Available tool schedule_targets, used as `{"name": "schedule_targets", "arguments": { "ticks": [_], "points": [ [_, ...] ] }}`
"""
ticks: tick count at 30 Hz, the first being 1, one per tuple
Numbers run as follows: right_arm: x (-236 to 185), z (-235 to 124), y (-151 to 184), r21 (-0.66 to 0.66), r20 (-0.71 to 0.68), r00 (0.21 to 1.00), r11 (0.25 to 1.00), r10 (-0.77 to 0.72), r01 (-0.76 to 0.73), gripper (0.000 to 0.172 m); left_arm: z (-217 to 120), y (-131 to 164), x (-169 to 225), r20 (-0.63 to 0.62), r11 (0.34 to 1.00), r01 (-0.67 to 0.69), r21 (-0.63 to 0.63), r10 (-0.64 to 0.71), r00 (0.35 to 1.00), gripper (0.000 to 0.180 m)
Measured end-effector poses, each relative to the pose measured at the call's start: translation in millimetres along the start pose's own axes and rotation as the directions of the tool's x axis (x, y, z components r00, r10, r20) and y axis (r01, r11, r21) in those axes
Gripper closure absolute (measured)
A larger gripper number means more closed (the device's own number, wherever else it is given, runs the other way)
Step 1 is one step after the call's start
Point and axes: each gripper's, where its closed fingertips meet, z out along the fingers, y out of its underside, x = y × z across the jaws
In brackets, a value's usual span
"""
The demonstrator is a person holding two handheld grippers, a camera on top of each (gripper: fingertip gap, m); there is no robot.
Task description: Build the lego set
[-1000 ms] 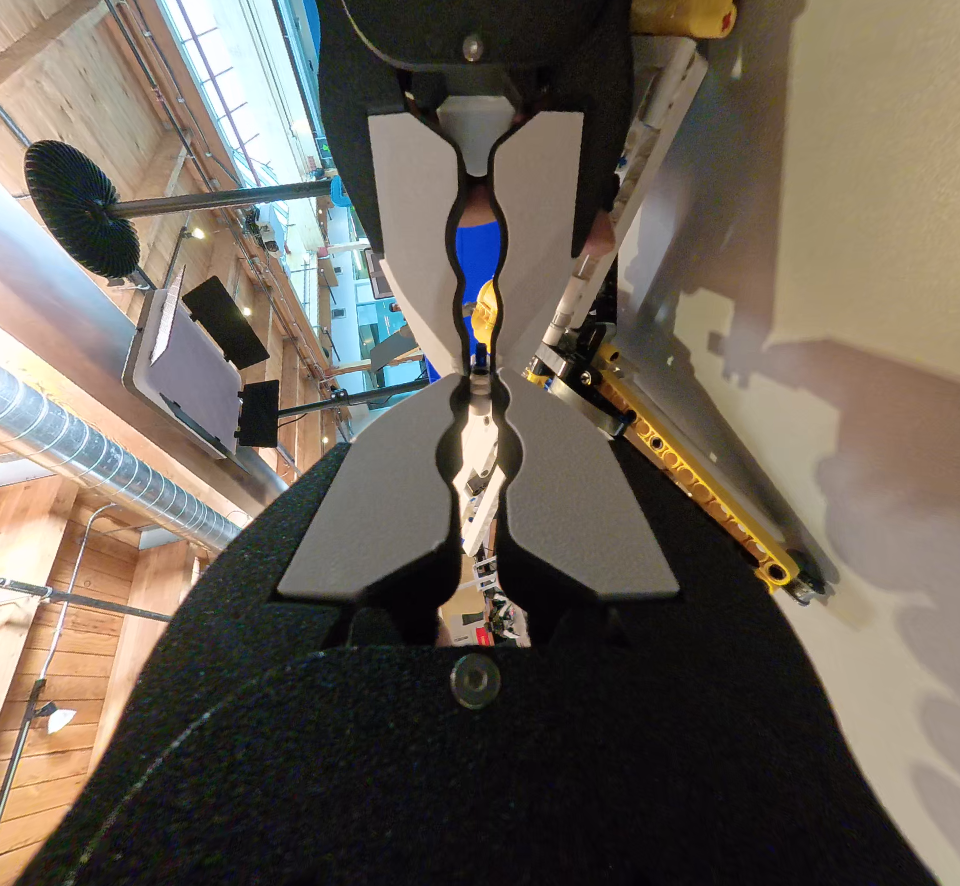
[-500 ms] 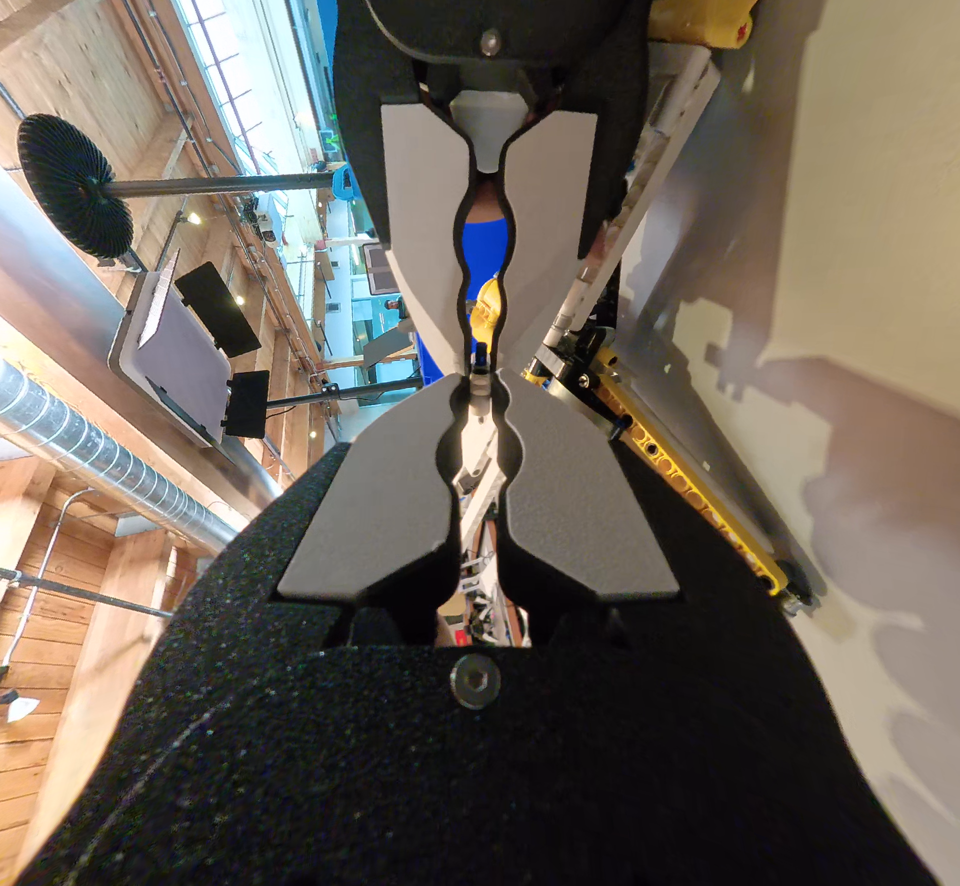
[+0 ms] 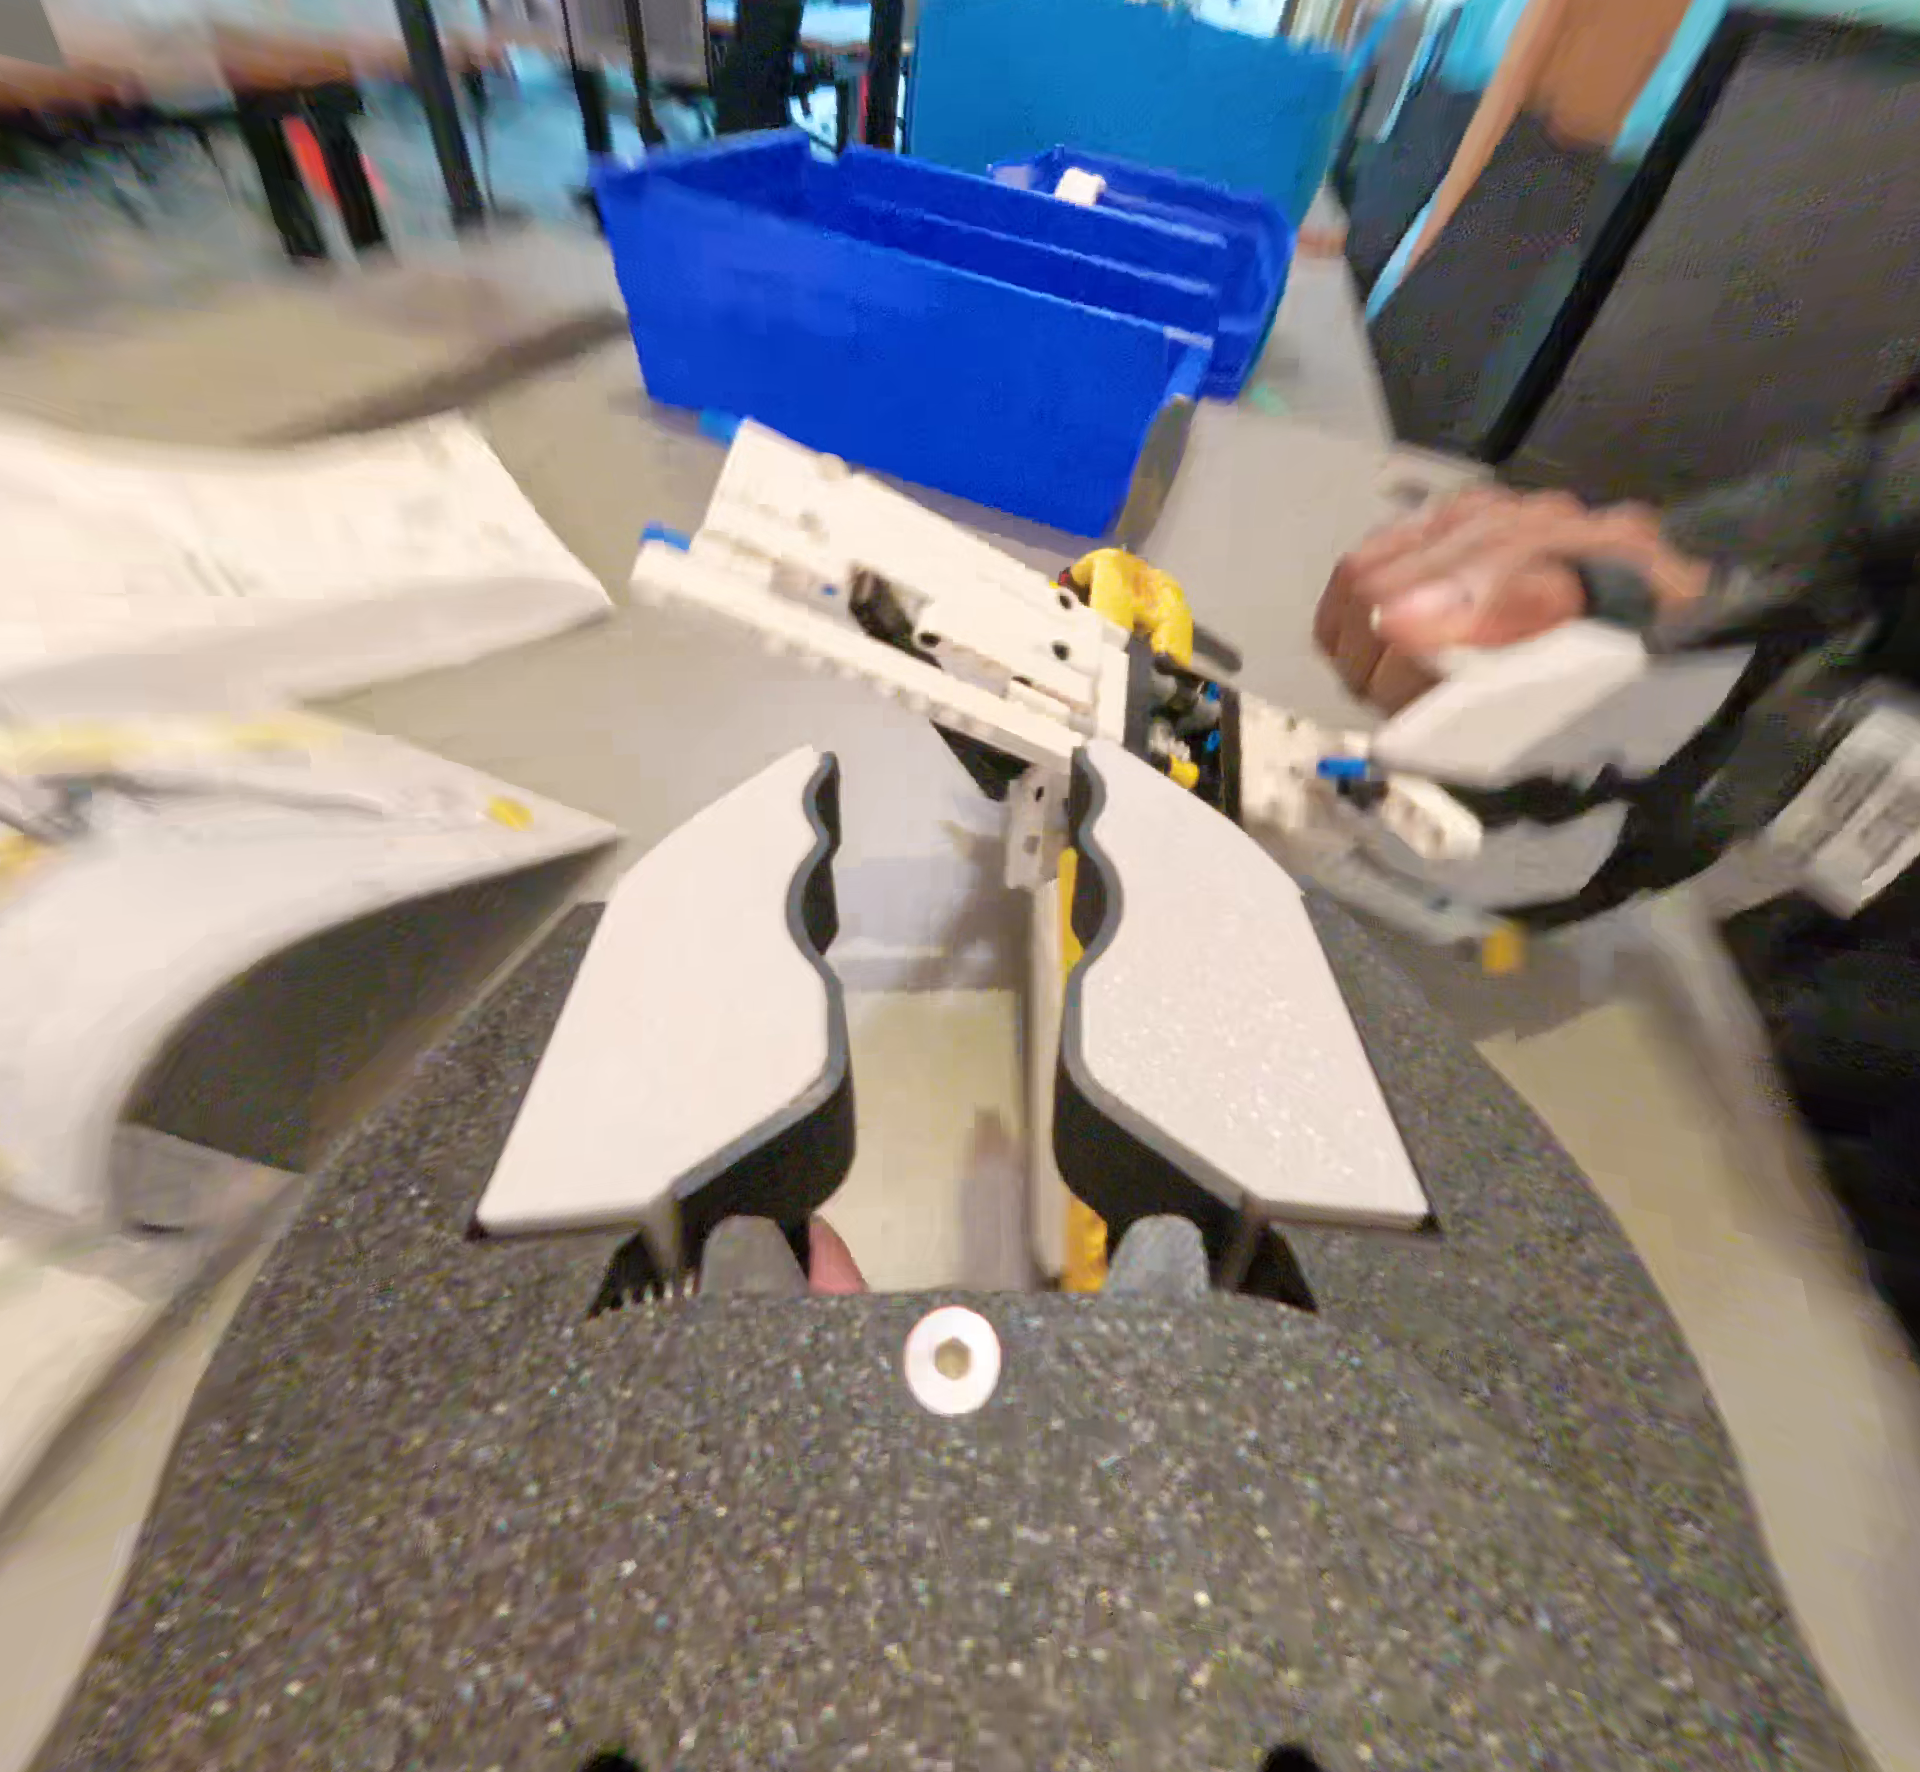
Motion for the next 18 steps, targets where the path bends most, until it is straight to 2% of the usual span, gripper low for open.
{"name": "schedule_targets", "arguments": {
  "ticks": [2,5,9,13,18],
  "points": [
    [0.0,-0.1,-0.2,0.001,0.000,1.000,1.000,0.000,0.000,0.165,10.7,2.5,-2.4,-0.091,0.964,0.267,0.003,-0.266,0.960,0.133],
    [0.0,-0.3,-0.4,0.001,0.000,1.000,1.000,0.000,0.000,0.165,25.3,1.8,-2.4,-0.168,0.894,0.447,-0.013,-0.443,0.881,0.134],
    [-0.5,-0.3,-0.5,0.000,0.001,1.000,1.000,-0.002,0.002,0.165,42.9,1.6,-9.2,-0.177,0.843,0.536,-0.040,-0.534,0.827,0.134],
    [-1.7,-0.3,-1.2,0.005,0.006,1.000,1.000,-0.002,0.002,0.165,50.9,-5.7,-19.1,-0.200,0.791,0.612,0.000,-0.600,0.774,0.146],
    [-2.5,-0.3,-1.3,0.008,0.014,1.000,1.000,0.002,-0.002,0.165,55.7,-10.0,-13.9,-0.232,0.773,0.635,-0.009,-0.619,0.750,0.149]
  ]
}}
